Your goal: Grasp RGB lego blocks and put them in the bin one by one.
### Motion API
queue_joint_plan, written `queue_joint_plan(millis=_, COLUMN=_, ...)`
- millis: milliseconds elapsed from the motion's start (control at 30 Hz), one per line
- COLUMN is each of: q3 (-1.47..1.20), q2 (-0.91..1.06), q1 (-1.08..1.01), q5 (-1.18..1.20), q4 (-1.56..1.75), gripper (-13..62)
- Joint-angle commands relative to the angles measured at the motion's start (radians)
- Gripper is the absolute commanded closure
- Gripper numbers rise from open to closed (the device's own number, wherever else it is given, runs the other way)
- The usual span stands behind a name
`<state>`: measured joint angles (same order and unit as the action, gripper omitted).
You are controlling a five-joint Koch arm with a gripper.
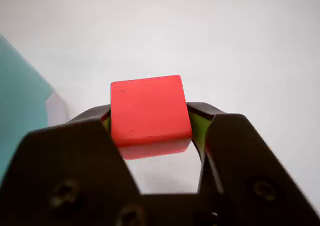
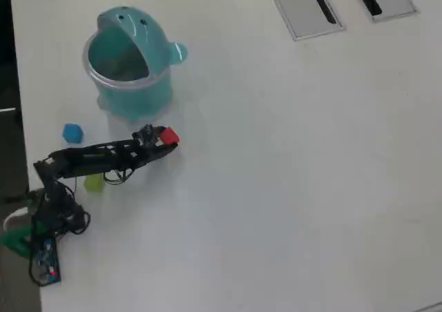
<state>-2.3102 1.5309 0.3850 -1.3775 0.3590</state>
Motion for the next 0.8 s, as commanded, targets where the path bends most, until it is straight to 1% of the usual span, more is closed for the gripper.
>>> queue_joint_plan(millis=0, q3=0.034, q2=0.084, q1=0.000, q5=0.035, q4=0.098, gripper=30.0)
queue_joint_plan(millis=233, q3=0.021, q2=0.249, q1=-0.005, q5=0.052, q4=-0.009, gripper=30.0)
queue_joint_plan(millis=633, q3=0.091, q2=0.557, q1=0.029, q5=0.046, q4=-0.337, gripper=30.0)
queue_joint_plan(millis=700, q3=0.124, q2=0.586, q1=0.031, q5=0.041, q4=-0.387, gripper=30.0)
queue_joint_plan(millis=767, q3=0.249, q2=0.657, q1=0.043, q5=0.014, q4=-0.555, gripper=30.0)
